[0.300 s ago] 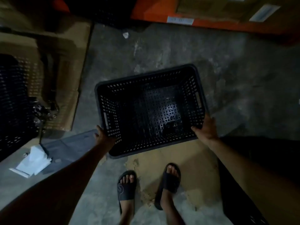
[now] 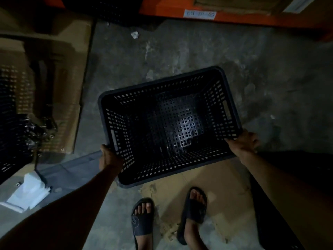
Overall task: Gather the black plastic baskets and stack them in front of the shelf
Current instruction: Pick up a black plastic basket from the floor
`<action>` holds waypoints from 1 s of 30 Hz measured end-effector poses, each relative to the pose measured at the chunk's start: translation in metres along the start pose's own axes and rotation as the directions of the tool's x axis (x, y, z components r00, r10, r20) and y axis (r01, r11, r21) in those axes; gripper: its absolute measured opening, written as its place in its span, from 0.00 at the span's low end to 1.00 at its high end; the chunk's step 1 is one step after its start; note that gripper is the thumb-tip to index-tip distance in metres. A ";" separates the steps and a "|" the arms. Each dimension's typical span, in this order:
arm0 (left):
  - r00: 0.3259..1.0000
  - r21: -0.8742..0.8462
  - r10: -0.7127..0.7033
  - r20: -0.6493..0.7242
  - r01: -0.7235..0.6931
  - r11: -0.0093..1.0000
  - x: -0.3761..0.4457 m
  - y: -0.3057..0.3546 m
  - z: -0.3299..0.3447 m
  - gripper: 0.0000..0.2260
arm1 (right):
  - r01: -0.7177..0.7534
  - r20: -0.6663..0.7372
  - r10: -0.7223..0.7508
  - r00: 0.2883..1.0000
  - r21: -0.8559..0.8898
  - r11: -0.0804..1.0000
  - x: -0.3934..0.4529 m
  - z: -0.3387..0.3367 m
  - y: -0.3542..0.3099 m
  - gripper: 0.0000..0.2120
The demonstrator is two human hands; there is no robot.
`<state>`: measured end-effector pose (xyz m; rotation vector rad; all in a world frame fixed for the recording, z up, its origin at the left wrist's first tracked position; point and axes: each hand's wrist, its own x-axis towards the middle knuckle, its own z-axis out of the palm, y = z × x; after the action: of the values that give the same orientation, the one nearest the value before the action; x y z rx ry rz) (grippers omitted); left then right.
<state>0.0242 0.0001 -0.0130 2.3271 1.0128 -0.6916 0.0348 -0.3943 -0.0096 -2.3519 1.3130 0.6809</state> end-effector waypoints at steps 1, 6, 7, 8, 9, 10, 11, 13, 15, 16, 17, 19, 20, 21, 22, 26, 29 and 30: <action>1.000 0.037 0.012 0.018 -0.013 0.999 -0.001 0.004 -0.005 0.19 | -0.031 0.047 0.030 0.998 0.015 0.999 0.008 -0.007 0.001 0.28; 0.988 0.086 0.155 0.023 -0.157 0.984 0.018 0.021 -0.036 0.15 | -0.009 0.132 -0.067 0.989 0.506 0.862 0.017 -0.030 0.017 0.06; 0.980 0.065 0.196 0.037 -0.198 0.978 0.024 0.031 -0.042 0.15 | -0.019 0.100 -0.044 0.994 0.557 0.830 0.016 -0.033 0.017 0.07; 0.975 0.055 0.216 0.042 -0.218 0.974 0.025 0.047 -0.049 0.15 | -0.046 0.099 -0.014 0.995 0.573 0.819 0.015 -0.039 0.018 0.08; 0.971 0.041 0.237 0.046 -0.238 0.970 0.028 0.063 -0.052 0.14 | -0.071 0.095 0.020 0.995 0.573 0.816 0.015 -0.042 0.020 0.07; 0.965 0.026 0.258 0.041 -0.259 0.965 0.031 0.080 -0.053 0.14 | -0.101 0.086 0.063 0.994 0.569 0.816 0.018 -0.046 0.023 0.09; 0.957 0.026 0.289 0.030 -0.290 0.957 0.036 0.099 -0.051 0.14 | -0.119 0.075 0.093 0.993 0.594 0.795 0.025 -0.052 0.024 0.11; 0.944 0.047 0.327 0.041 -0.329 0.943 0.047 0.139 -0.047 0.12 | -0.117 0.051 0.109 0.993 0.640 0.759 0.040 -0.062 0.022 0.11; 0.923 0.099 0.382 0.052 -0.385 0.918 0.060 0.182 -0.037 0.14 | -0.077 0.002 0.099 0.995 0.647 0.759 0.068 -0.075 0.014 0.09; 0.914 0.129 0.402 0.062 -0.406 0.905 0.065 0.202 -0.032 0.16 | -0.049 -0.024 0.085 0.996 0.657 0.752 0.084 -0.083 0.008 0.08; 0.908 0.161 0.414 0.071 -0.420 0.893 0.071 0.220 -0.025 0.17 | -0.028 -0.046 0.080 0.996 0.678 0.735 0.101 -0.089 0.002 0.07; 0.904 0.195 0.420 0.074 -0.426 0.883 0.081 0.256 -0.011 0.19 | -0.002 -0.076 0.079 0.994 0.709 0.705 0.138 -0.104 -0.011 0.06; 0.905 0.205 0.418 0.080 -0.426 0.881 0.087 0.275 -0.001 0.20 | -0.002 -0.082 0.089 0.993 0.718 0.696 0.158 -0.109 -0.016 0.06; 0.907 0.206 0.414 0.083 -0.422 0.883 0.092 0.290 0.007 0.20 | -0.003 -0.084 0.094 0.992 0.728 0.686 0.176 -0.114 -0.021 0.06; 0.909 0.207 0.409 0.081 -0.417 0.885 0.099 0.305 0.015 0.19 | -0.003 -0.081 0.094 0.992 0.740 0.672 0.194 -0.118 -0.027 0.06; 0.919 0.214 0.383 0.091 -0.394 0.894 0.110 0.336 0.042 0.19 | -0.019 -0.074 0.116 0.991 0.759 0.650 0.238 -0.123 -0.033 0.06; 0.917 0.235 0.384 0.104 -0.398 0.887 0.103 0.331 0.059 0.19 | -0.059 -0.039 0.133 0.990 0.751 0.658 0.250 -0.113 -0.009 0.07; 0.915 0.244 0.388 0.106 -0.402 0.882 0.099 0.327 0.062 0.19 | -0.065 -0.034 0.135 0.990 0.746 0.663 0.250 -0.109 0.001 0.07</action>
<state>0.3181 -0.1822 -0.0414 2.6139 0.4108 -0.7495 0.1727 -0.6236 -0.0623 -1.6410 1.4090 0.0109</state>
